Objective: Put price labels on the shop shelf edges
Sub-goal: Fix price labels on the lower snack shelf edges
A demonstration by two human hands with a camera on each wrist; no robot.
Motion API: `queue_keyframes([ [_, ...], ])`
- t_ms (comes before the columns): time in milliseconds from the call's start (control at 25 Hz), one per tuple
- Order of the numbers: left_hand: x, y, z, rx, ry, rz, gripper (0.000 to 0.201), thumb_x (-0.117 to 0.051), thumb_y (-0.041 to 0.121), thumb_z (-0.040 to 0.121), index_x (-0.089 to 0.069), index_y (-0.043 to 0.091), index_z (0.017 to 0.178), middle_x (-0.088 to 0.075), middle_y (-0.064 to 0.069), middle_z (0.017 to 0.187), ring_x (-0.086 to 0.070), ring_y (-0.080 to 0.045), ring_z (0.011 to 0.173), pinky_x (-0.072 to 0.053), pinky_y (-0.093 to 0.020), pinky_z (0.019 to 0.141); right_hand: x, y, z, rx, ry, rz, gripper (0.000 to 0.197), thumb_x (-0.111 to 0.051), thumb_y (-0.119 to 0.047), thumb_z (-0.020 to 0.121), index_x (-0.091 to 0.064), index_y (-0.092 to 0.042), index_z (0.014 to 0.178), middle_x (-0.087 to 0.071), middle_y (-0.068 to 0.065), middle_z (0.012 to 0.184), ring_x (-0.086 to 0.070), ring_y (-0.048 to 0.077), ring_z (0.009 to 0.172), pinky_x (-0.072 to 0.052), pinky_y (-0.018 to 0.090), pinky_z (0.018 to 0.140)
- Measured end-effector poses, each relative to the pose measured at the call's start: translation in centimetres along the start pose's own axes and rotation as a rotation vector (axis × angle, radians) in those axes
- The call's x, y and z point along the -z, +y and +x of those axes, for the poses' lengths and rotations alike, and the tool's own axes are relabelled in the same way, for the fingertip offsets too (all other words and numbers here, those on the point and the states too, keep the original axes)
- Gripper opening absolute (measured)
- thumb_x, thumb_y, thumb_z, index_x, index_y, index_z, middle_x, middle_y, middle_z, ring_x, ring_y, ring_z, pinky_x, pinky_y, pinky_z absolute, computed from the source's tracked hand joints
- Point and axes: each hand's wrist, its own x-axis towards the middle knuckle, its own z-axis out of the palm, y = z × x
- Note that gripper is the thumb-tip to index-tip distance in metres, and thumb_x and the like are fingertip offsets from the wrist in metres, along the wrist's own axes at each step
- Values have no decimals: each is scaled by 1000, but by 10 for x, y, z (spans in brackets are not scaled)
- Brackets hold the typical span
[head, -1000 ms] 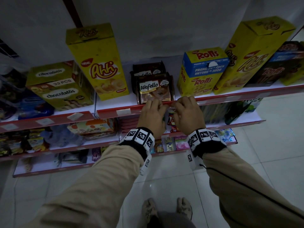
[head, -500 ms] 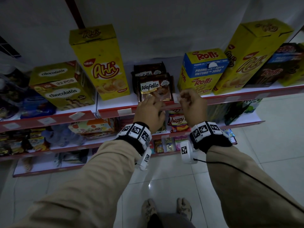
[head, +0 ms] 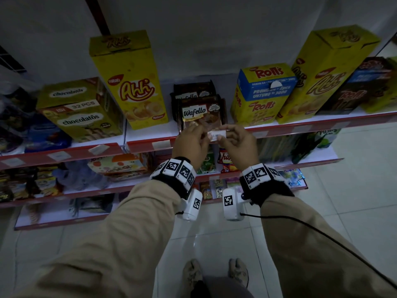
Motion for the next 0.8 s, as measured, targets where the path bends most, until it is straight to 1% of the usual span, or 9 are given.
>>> queue_keyframes([
  [80, 1, 0, -3, -2, -8, 45, 25, -48, 28, 97, -59, 8, 107, -58, -10, 111, -52, -29, 103, -41, -38, 86, 4, 1, 2, 138, -14, -224, 14, -63, -9, 89, -67, -10, 103, -69, 3, 91, -63, 9, 82, -48, 11, 73],
  [120, 2, 1, -4, -5, -20, 80, 25, -46, 29, 98, -58, 10, 110, -57, -9, 116, -51, -28, 108, -39, -38, 88, 7, 2, 4, 198, -27, -331, 13, -62, -11, 90, -69, -12, 101, -69, 3, 92, -61, 9, 82, -45, 11, 71],
  [240, 6, 0, -9, -41, -70, 221, 27, -42, 33, 98, -53, 17, 116, -53, -5, 125, -45, -25, 119, -33, -38, 93, 14, 2, 11, 266, 38, -486, 14, -60, -9, 88, -69, -15, 96, -68, 4, 94, -58, 21, 91, -41, 23, 74],
  [320, 10, -2, -11, -49, -84, 265, 28, -41, 34, 98, -52, 19, 119, -52, -3, 129, -43, -23, 122, -32, -38, 95, 15, 1, 15, 287, 138, -522, 11, -60, -10, 88, -68, -15, 92, -64, 5, 96, -52, 26, 97, -35, 26, 80],
  [360, 11, -3, -11, -41, -88, 273, 29, -40, 33, 98, -51, 18, 121, -51, -3, 131, -43, -22, 123, -32, -38, 97, 14, 1, 16, 294, 149, -542, 9, -61, -11, 88, -68, -15, 91, -63, 6, 97, -50, 27, 99, -33, 27, 82],
  [440, 12, -4, -13, -11, -91, 266, 31, -39, 29, 98, -48, 17, 126, -50, -3, 135, -43, -23, 123, -33, -39, 99, 11, 2, 16, 279, 82, -590, 9, -61, -15, 89, -69, -15, 92, -63, 5, 98, -48, 29, 100, -34, 33, 86],
  [560, 10, -2, -13, 7, -97, 234, 38, -40, 14, 96, -44, 18, 134, -45, -5, 141, -40, -26, 126, -32, -40, 101, 10, 4, 14, 231, -7, -646, 11, -60, -18, 89, -69, -16, 95, -65, 4, 102, -47, 30, 104, -37, 43, 91],
  [680, 7, -4, -12, -12, -120, 290, 47, -45, 6, 91, -45, 21, 136, -43, -7, 139, -37, -28, 126, -35, -40, 99, 8, 4, 13, 226, -18, -690, 12, -61, -20, 89, -70, -17, 97, -63, 6, 104, -47, 29, 106, -38, 45, 91],
  [800, 2, -5, -12, -22, -111, 328, 45, -49, 5, 89, -51, 22, 130, -44, -9, 133, -39, -29, 121, -37, -39, 95, 7, 6, 13, 237, -33, -692, 13, -62, -18, 88, -70, -19, 98, -62, 7, 104, -46, 30, 106, -39, 45, 90],
])
